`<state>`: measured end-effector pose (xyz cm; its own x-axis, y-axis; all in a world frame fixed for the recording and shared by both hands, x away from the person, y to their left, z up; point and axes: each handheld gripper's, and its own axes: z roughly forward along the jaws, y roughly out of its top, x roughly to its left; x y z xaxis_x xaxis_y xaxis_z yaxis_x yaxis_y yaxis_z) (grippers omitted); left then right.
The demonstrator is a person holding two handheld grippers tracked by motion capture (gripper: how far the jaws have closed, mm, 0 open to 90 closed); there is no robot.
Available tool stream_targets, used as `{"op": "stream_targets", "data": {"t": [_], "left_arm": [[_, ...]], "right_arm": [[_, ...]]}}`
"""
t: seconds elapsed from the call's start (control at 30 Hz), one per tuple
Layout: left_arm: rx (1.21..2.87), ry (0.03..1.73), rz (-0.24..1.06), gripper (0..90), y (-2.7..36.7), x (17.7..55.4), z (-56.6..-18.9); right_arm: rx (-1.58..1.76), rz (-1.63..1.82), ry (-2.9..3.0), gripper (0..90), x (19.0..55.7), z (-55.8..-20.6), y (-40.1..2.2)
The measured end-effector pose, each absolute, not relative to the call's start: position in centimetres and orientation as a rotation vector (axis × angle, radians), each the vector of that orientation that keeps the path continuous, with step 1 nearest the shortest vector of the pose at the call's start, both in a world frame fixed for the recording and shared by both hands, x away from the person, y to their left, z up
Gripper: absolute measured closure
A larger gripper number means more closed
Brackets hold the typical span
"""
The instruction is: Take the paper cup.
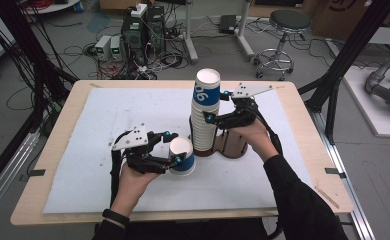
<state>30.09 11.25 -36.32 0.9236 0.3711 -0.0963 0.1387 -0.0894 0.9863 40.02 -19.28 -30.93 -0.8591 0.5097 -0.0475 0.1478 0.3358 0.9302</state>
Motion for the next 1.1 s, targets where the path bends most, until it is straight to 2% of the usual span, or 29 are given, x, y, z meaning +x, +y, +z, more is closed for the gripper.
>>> {"op": "stream_targets", "data": {"t": [0.53, 1.1], "left_arm": [[1.669, 0.398, 0.201, 30.4, 11.6, 30.1, -36.4], [1.683, 0.395, 0.200, 30.4, 11.8, 30.2, -36.6]], "right_arm": [[0.576, 1.530, 2.262, 15.0, 39.1, -30.1, -20.7], [0.531, 1.570, 2.225, 15.0, 35.7, -30.1, -23.0]]}}
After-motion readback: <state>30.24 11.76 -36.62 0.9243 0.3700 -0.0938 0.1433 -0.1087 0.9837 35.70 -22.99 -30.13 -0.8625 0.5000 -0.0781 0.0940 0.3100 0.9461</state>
